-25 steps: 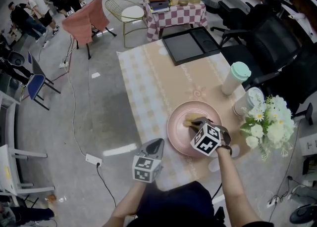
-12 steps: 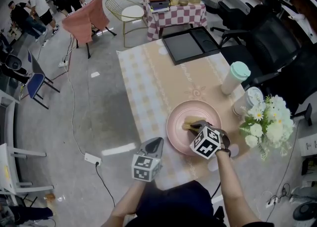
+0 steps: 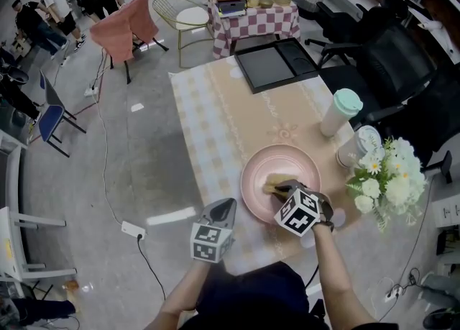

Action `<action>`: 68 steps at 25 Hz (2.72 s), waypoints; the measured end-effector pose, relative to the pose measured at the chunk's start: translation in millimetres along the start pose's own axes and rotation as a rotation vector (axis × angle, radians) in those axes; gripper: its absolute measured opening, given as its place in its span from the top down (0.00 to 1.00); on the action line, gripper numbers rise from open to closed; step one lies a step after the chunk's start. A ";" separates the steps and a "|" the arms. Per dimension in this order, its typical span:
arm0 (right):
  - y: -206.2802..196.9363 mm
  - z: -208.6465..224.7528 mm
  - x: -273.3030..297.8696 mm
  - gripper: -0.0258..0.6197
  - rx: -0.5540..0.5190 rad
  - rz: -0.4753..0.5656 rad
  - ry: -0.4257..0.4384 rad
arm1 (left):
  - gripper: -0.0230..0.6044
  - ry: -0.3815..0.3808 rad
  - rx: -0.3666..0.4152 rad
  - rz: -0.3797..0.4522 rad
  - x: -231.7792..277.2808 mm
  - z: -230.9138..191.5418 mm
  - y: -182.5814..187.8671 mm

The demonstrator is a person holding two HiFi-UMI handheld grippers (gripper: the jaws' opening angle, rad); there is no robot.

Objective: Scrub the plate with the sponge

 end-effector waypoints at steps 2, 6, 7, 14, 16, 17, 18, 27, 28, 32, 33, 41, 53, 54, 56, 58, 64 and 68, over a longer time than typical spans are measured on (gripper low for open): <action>-0.1 -2.7 -1.4 0.88 0.009 0.002 0.002 | 0.94 0.001 0.001 0.004 -0.9 0.5 3.1; -1.5 -8.2 -3.3 0.88 0.016 0.006 0.004 | 0.94 -0.001 0.005 0.002 -0.8 1.0 2.6; -2.0 -9.5 -3.6 0.88 0.014 0.005 0.005 | 0.94 -0.001 0.005 0.002 -0.6 1.2 2.2; -4.3 -20.5 -6.7 0.88 0.016 0.002 0.022 | 0.94 0.000 0.011 0.002 0.2 0.5 -1.8; -5.2 -23.6 -7.2 0.88 0.018 0.002 0.029 | 0.94 0.001 0.013 0.002 0.2 1.0 -1.3; -5.7 -25.2 -7.6 0.88 0.018 0.000 0.034 | 0.94 0.000 0.014 0.004 0.3 1.1 -1.0; -6.0 -26.8 -7.9 0.88 0.018 -0.003 0.041 | 0.94 0.000 0.015 0.004 0.5 0.9 -1.5; -7.8 -42.5 -11.8 0.88 0.033 -0.029 0.097 | 0.94 0.001 0.023 0.008 -0.3 2.6 0.8; -7.6 -44.0 -12.1 0.88 0.036 -0.035 0.104 | 0.94 0.000 0.024 0.008 -0.2 2.7 1.1; -8.4 -51.7 -12.7 0.88 0.031 -0.058 0.145 | 0.94 0.006 0.027 0.018 -0.2 2.2 3.7; -8.6 -53.7 -12.9 0.88 0.029 -0.062 0.156 | 0.94 0.007 0.029 0.026 -0.2 2.0 5.2; -8.1 -62.3 -15.8 0.88 0.053 -0.087 0.251 | 0.94 0.007 0.025 0.017 -0.3 2.6 2.6; -6.7 -65.8 -20.3 0.88 0.068 -0.111 0.326 | 0.94 0.002 0.063 0.006 -0.5 6.1 -0.8; -7.0 -66.1 -20.8 0.88 0.071 -0.111 0.331 | 0.94 0.001 0.063 0.006 -0.5 6.2 -0.9; -7.1 -66.0 -20.2 0.88 0.068 -0.101 0.346 | 0.94 0.000 0.058 0.008 -0.2 5.9 -0.9; -7.3 -65.6 -19.9 0.88 0.067 -0.093 0.358 | 0.94 -0.001 0.050 0.011 0.5 5.4 -0.8; -5.8 -68.5 -28.4 0.88 0.078 -0.102 0.374 | 0.94 -0.005 0.053 0.010 0.8 5.0 -1.1; -2.2 -74.1 -34.7 0.88 0.069 -0.096 0.394 | 0.94 -0.010 0.051 0.011 0.0 5.4 -0.3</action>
Point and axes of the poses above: the fingertips, and each gripper's own axes: x forward along the fingers, z to its right, y out of its top, the point moved 1 cm from there along -x, backward along the fingers
